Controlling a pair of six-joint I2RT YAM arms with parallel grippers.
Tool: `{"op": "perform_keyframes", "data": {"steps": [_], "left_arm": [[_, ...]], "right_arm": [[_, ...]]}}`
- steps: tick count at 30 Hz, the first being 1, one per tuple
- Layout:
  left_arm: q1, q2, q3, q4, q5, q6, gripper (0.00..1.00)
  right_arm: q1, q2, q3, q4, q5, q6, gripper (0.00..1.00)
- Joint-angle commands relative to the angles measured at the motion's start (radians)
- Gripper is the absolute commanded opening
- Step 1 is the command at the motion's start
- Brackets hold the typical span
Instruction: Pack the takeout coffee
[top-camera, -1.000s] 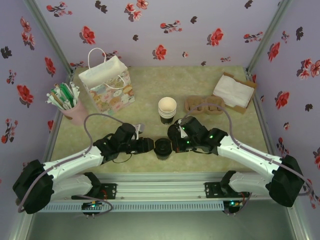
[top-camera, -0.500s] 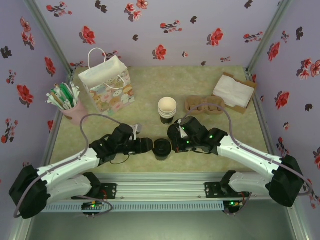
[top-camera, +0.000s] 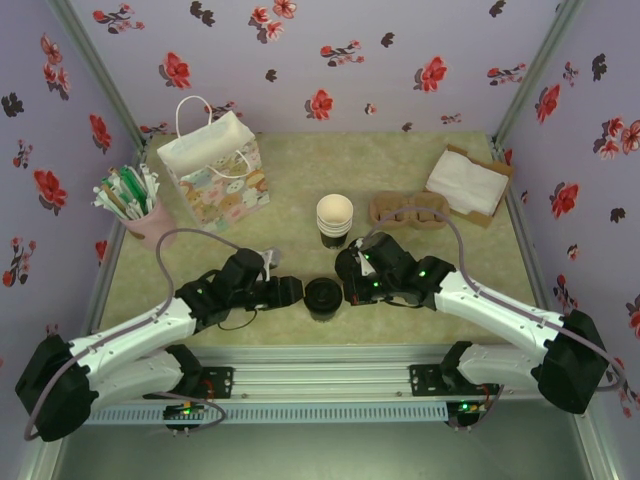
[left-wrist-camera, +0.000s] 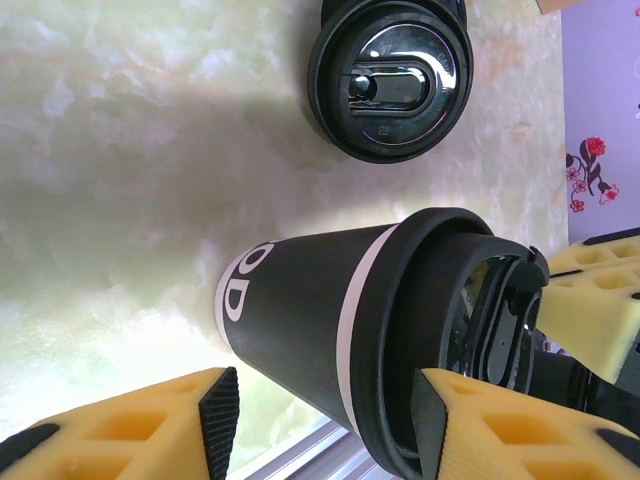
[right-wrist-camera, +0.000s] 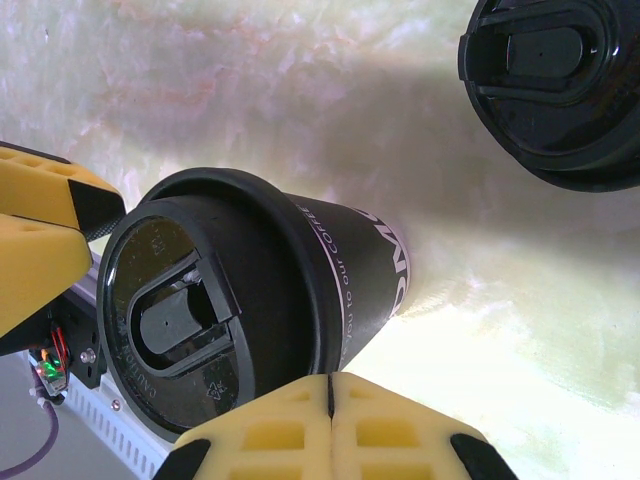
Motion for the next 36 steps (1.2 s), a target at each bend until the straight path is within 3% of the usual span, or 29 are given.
{"op": "perform_keyframes", "data": {"steps": [1,36], "left_arm": [[-0.006,0.019,-0.002,-0.003,-0.009,0.006,0.51],[-0.017,0.071,-0.025,0.059,0.023,-0.017,0.46]], "right_arm": [[-0.006,0.004,0.020,-0.003,-0.017,0.009,0.03],[-0.001,0.012,0.008,0.043,-0.057,0.026,0.06]]}}
